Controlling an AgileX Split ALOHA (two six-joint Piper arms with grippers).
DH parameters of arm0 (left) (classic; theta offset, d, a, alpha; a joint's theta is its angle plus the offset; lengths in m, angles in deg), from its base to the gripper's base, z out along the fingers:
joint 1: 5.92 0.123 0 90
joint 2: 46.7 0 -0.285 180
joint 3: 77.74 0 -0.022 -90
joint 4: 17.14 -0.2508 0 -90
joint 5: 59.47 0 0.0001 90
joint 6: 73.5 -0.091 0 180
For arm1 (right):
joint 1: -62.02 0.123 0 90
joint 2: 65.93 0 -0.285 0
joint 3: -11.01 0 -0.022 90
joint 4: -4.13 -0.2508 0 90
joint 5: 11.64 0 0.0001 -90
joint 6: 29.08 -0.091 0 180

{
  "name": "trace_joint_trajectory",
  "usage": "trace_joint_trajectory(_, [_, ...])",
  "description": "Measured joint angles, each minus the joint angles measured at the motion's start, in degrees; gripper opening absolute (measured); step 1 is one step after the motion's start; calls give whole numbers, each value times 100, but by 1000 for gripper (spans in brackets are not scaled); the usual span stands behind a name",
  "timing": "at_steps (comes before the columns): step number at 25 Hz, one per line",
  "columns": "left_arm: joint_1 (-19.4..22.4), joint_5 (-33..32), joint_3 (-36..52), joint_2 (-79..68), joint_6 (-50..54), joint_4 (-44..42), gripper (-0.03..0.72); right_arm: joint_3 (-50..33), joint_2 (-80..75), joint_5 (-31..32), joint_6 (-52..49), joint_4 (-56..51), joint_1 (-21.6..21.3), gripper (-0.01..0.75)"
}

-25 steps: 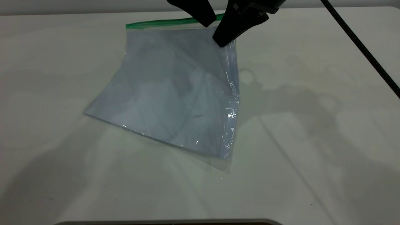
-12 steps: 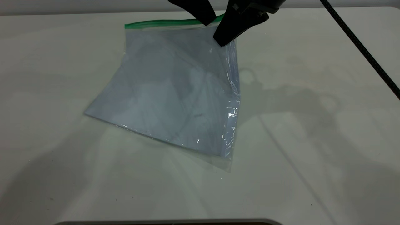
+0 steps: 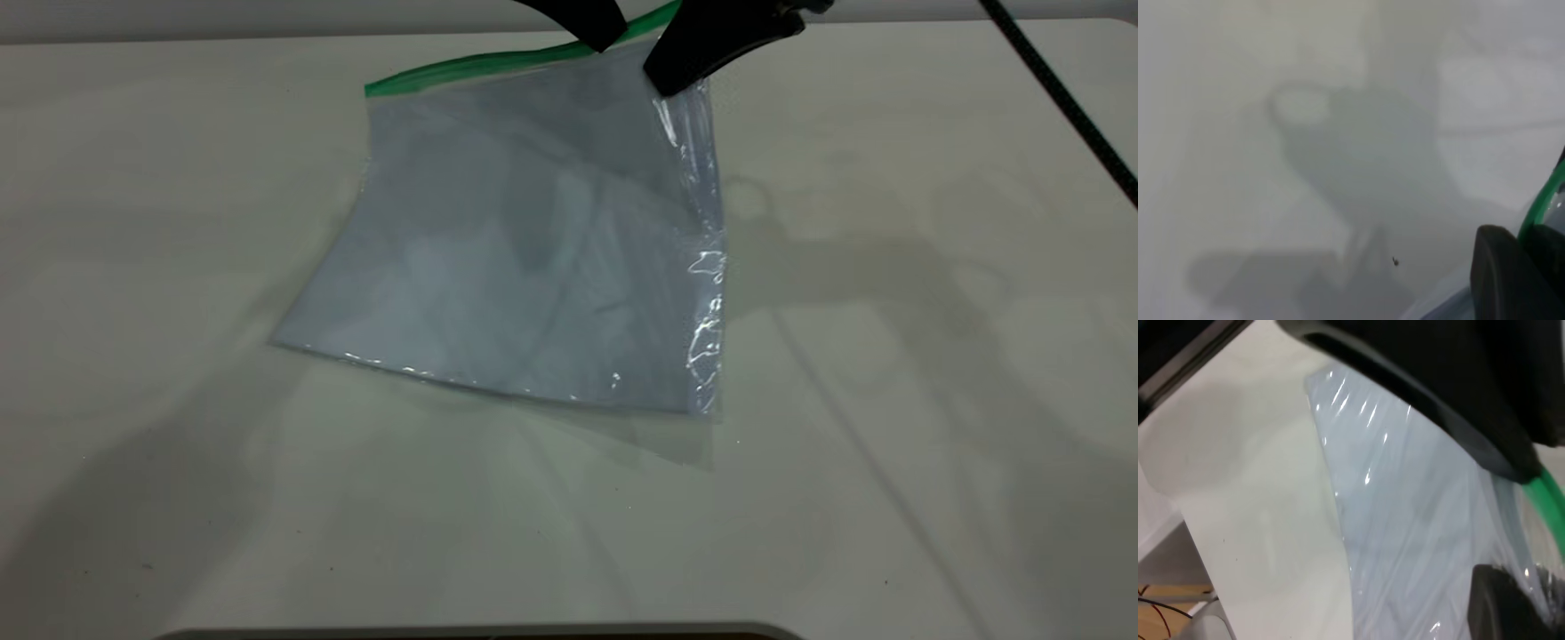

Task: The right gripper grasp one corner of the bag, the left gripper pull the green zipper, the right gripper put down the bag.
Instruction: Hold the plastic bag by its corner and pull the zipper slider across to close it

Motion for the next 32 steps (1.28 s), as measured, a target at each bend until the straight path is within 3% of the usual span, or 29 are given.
trace_joint_trajectory(11, [123,185,-6,0,-22,-96,82,0,197,163,20,-133,-325,33])
trace_joint_trajectory(32, [1528,-33,-6,-582,121,-224,88,0,301,127,71,-317,-342,33])
